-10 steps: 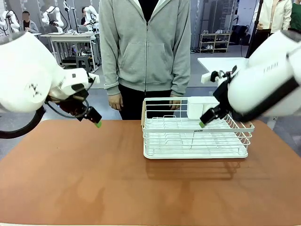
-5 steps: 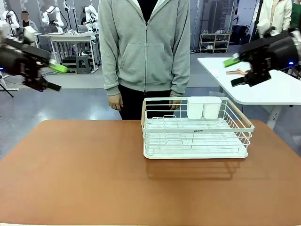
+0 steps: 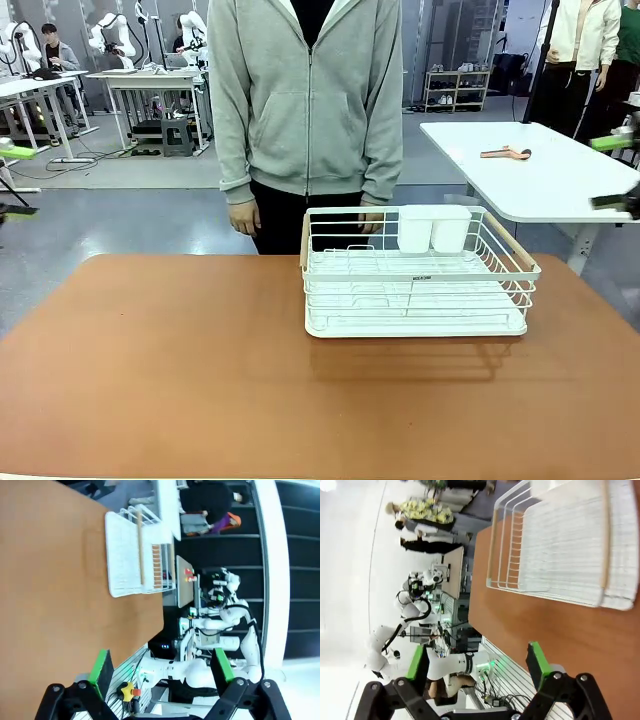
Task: Clean the table.
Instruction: Pick up the Lint Roller when the human hands it over.
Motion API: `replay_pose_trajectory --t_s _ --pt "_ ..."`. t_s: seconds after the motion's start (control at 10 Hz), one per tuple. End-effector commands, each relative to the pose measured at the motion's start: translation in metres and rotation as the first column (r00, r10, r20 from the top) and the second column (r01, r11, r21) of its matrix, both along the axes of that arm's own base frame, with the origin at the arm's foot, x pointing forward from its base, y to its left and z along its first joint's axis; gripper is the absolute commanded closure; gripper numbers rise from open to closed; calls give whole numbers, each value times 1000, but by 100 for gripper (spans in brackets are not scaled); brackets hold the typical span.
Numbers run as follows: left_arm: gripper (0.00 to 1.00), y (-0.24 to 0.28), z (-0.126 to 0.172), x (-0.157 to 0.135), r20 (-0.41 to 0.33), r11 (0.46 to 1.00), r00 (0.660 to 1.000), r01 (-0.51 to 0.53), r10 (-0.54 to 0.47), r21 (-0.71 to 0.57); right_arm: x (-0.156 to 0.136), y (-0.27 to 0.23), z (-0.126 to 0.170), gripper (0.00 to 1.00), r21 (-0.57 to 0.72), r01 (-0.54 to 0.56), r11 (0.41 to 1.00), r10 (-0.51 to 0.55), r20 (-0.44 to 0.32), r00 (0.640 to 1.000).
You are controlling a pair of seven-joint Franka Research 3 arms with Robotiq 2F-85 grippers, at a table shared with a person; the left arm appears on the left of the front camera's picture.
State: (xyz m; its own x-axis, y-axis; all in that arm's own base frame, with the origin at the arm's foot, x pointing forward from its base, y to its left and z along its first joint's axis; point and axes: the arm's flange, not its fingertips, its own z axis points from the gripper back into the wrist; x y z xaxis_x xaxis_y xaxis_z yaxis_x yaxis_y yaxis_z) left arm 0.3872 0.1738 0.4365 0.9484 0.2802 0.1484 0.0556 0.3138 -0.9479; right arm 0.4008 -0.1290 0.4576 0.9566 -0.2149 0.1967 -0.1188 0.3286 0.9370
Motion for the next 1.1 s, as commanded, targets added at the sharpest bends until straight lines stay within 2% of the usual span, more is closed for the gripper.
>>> replay_pose_trajectory --t_s 0.0,0.1,0.3,0.6,0.7,0.8,1.0 --pt "0 26 28 -24 -34 1000 999 -21 22 7 -11 -39 3 0 2 22 1000 -22 33 999" --pt "0 45 28 -35 -33 995 995 -94 94 -9 -22 -64 -1 0 11 74 997 -74 28 997" --pt "0 71 22 -51 -89 982 978 -190 189 4 -44 -106 -13 0 29 175 984 -176 26 984" --pt "0 93 27 -68 -92 956 951 -291 294 40 -74 -145 -23 0 15 262 965 -262 22 965" --pt "0 93 28 -66 -88 952 949 -301 304 51 -75 -147 -33 0 7 237 971 -238 15 971" --pt "0 97 22 -66 -63 967 965 -254 254 10 -70 -141 -21 0 26 271 962 -271 -1 962" --pt "0 97 22 -66 -63 967 965 -254 254 10 -70 -141 -21 0 26 271 962 -271 -1 962"
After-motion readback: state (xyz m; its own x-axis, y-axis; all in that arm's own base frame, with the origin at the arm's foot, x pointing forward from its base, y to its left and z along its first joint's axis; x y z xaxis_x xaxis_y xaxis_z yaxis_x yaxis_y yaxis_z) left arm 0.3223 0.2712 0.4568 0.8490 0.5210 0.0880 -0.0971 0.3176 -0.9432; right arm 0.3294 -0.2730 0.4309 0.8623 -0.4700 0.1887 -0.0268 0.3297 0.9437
